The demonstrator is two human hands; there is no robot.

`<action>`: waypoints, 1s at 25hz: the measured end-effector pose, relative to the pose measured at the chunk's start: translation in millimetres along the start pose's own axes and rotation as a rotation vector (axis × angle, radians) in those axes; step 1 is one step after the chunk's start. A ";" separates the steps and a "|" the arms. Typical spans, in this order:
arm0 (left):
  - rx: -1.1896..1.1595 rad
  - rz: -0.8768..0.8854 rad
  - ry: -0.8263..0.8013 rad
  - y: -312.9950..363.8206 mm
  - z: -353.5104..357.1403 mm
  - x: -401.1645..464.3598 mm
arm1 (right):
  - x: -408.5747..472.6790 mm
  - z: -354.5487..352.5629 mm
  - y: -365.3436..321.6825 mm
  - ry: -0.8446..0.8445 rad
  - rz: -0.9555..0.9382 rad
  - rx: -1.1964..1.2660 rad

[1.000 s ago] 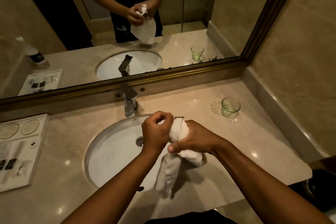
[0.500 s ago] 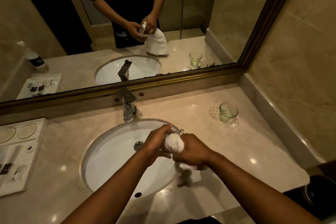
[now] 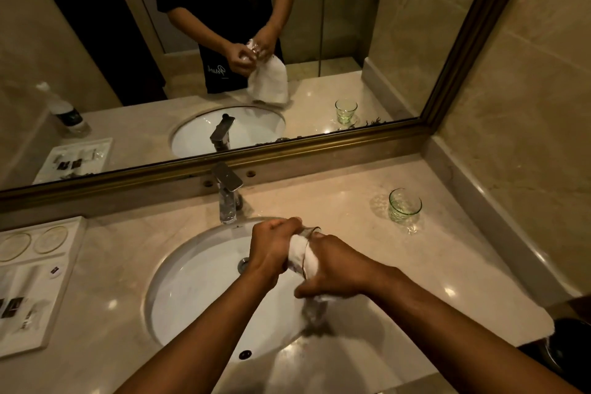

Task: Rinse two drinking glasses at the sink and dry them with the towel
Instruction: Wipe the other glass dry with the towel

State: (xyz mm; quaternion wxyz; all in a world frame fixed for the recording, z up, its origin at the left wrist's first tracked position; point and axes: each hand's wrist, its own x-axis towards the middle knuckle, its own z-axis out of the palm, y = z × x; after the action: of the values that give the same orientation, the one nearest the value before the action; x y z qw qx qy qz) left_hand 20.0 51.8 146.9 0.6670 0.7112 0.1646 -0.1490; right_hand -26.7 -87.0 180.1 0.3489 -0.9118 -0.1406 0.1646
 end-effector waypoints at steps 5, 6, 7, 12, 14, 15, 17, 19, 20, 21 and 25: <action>-0.034 -0.476 -0.181 -7.6 -3.9 -0.2 | 7.3 7.9 16.3 -0.047 -0.303 -0.632; -0.076 -0.538 -0.243 -10.6 -6.1 0.9 | 6.8 6.4 17.9 -0.023 -0.353 -0.677; -0.132 -0.602 -0.310 -13.0 -9.4 2.0 | 6.5 5.1 20.3 0.017 -0.399 -0.713; -0.427 -0.806 -0.488 -34.2 -25.3 3.1 | 0.7 8.5 41.3 0.247 -0.470 -0.633; -0.511 -0.796 -0.539 -41.4 -25.8 0.4 | -3.0 12.0 47.5 0.317 -0.434 -0.492; -0.516 -0.798 -0.547 -41.7 -26.2 -2.2 | -5.1 12.3 48.9 0.315 -0.427 -0.426; -0.417 -0.759 -0.553 -37.5 -30.0 -7.2 | -9.7 9.8 51.7 0.244 -0.419 -0.319; -0.196 -0.626 -0.544 -24.1 -31.6 -16.2 | -17.1 4.8 52.8 0.161 -0.328 -0.168; -0.097 -0.512 -0.522 -17.5 -30.7 -21.2 | -21.2 -0.6 52.7 0.142 -0.250 -0.063; -0.005 -0.354 -0.496 -11.1 -29.0 -26.2 | -24.8 -8.1 52.5 0.130 -0.172 0.048; 0.063 0.142 -0.516 12.3 -28.3 -32.0 | -34.5 -37.2 41.6 -0.042 -0.065 0.396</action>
State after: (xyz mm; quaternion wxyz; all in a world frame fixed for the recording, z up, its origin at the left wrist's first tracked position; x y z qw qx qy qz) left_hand -3.7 78.2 173.6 0.6733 0.6799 -0.0660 -0.2830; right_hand -37.3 -151.6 184.9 0.5237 -0.8166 -0.1422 0.1968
